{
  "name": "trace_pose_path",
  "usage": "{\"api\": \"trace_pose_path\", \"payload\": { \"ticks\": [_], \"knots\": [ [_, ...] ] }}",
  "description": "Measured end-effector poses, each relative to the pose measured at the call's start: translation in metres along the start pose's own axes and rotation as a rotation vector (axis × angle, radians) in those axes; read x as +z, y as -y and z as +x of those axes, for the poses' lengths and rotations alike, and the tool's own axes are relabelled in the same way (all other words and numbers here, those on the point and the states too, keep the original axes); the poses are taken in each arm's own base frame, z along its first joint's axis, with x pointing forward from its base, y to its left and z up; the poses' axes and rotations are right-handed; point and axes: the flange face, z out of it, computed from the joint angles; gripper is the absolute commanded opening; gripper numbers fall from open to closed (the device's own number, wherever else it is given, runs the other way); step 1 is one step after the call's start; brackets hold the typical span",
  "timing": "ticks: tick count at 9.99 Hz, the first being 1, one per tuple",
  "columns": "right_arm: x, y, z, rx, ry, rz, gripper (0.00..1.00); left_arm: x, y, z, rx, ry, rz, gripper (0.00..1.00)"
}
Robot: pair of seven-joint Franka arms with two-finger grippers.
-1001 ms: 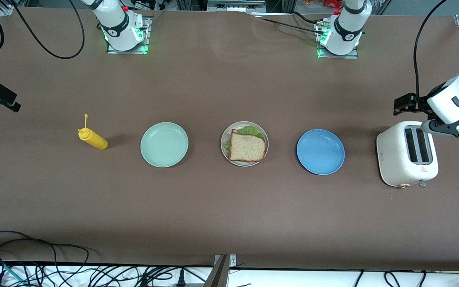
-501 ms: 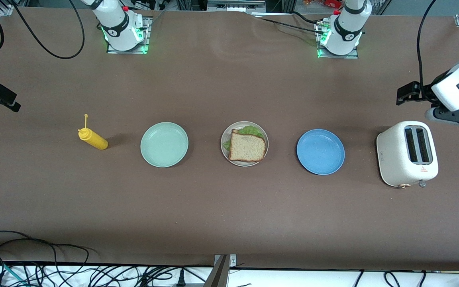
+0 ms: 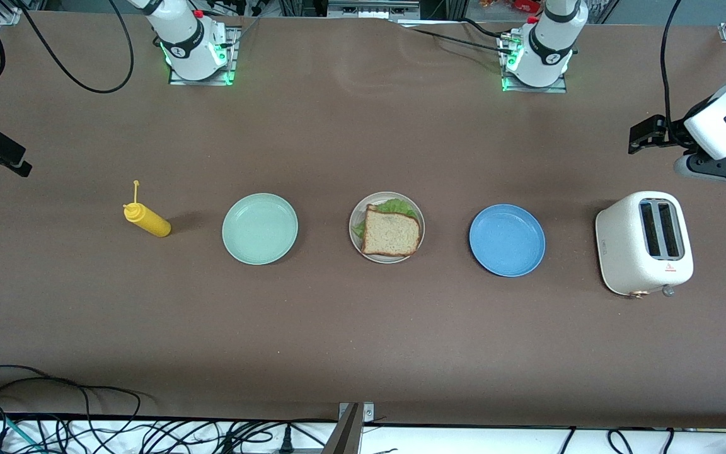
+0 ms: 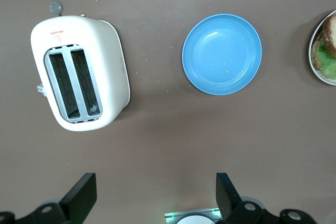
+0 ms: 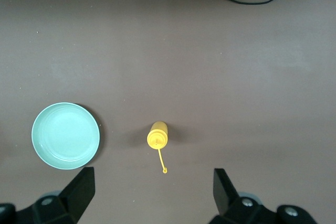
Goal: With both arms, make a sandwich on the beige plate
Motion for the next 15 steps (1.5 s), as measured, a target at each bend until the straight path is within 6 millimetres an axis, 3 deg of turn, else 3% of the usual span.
{"api": "trace_pose_path", "payload": {
  "ticks": [7,11,13,15],
  "knots": [
    [-0.03,-0.009,-0.011,0.002,-0.044,0.004,1.0,-0.001,-0.01,0.005,0.02,-0.005,0.003,1.0],
    [-0.03,-0.022,-0.012,0.025,-0.041,0.001,1.0,0.008,-0.008,0.016,0.019,0.007,0.0,1.0],
    [-0.027,-0.019,-0.012,0.022,-0.033,0.009,1.0,-0.003,-0.006,0.02,0.015,-0.022,0.003,1.0],
    [-0.011,-0.007,-0.009,0.01,0.0,0.046,1.0,-0.014,-0.001,0.023,0.009,-0.047,0.005,1.0]
  ]
}}
